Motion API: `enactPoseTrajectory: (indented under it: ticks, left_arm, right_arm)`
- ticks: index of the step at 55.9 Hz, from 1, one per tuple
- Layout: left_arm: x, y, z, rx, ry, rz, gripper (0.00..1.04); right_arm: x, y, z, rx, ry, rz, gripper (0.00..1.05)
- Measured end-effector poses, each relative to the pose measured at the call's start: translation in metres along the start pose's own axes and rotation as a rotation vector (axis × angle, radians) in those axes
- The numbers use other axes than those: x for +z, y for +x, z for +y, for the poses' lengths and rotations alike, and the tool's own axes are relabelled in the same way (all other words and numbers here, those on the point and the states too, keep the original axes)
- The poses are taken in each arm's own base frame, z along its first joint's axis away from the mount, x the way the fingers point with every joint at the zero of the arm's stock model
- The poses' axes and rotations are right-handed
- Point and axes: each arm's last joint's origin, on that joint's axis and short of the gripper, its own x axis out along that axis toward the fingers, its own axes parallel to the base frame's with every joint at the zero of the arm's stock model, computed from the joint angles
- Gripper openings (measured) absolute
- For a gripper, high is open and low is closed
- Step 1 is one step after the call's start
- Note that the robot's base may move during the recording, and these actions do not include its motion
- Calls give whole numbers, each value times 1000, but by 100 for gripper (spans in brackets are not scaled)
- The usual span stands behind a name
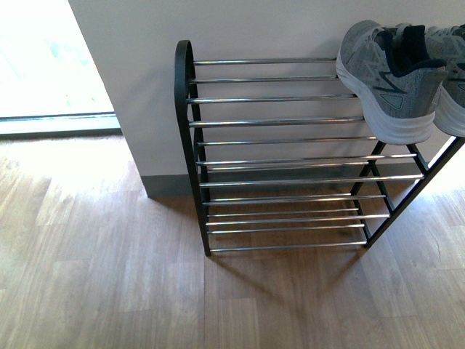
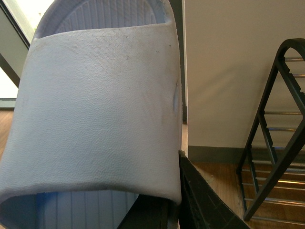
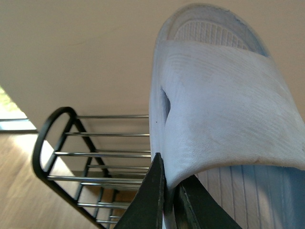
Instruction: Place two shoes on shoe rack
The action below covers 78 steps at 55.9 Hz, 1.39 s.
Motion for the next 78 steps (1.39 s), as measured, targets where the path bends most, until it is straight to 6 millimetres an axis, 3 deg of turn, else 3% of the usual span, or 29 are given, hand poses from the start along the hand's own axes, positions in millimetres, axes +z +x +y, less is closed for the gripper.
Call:
enactPoseTrajectory:
  ticks: [3, 7, 13, 23, 29, 39, 51, 62, 68, 78]
  left_arm:
    - [0, 0, 0, 0, 0, 0, 2]
    - [0, 0, 0, 0, 0, 0, 2]
    - [0, 0, 0, 0, 0, 0, 2]
    - [0, 0, 0, 0, 0, 0, 2]
    - [0, 0, 0, 0, 0, 0, 2]
    - [0, 0, 0, 0, 0, 0, 2]
    - [0, 0, 0, 0, 0, 0, 2]
    - [0, 0, 0, 0, 0, 0, 2]
    - [0, 0, 0, 0, 0, 0, 2]
    - [0, 0, 0, 0, 0, 0, 2]
  right_arm:
    - [6, 9, 12, 14, -8, 11, 2]
    - [12, 37, 41, 32, -29, 57, 2]
    - [8, 67, 66, 24, -54, 112, 2]
    - [-12, 117, 92, -39, -103, 204, 2]
    - [-36, 156, 100, -108, -156, 284, 2]
    - [-64, 208, 92, -221, -204, 370, 2]
    - [-81, 248, 73, -283, -204, 453, 2]
    - [-98, 263, 66, -300, -197, 511, 2]
    - [-98, 265, 63, -303, -192, 506, 2]
    - [-97, 267, 55, -305, -176, 498, 29]
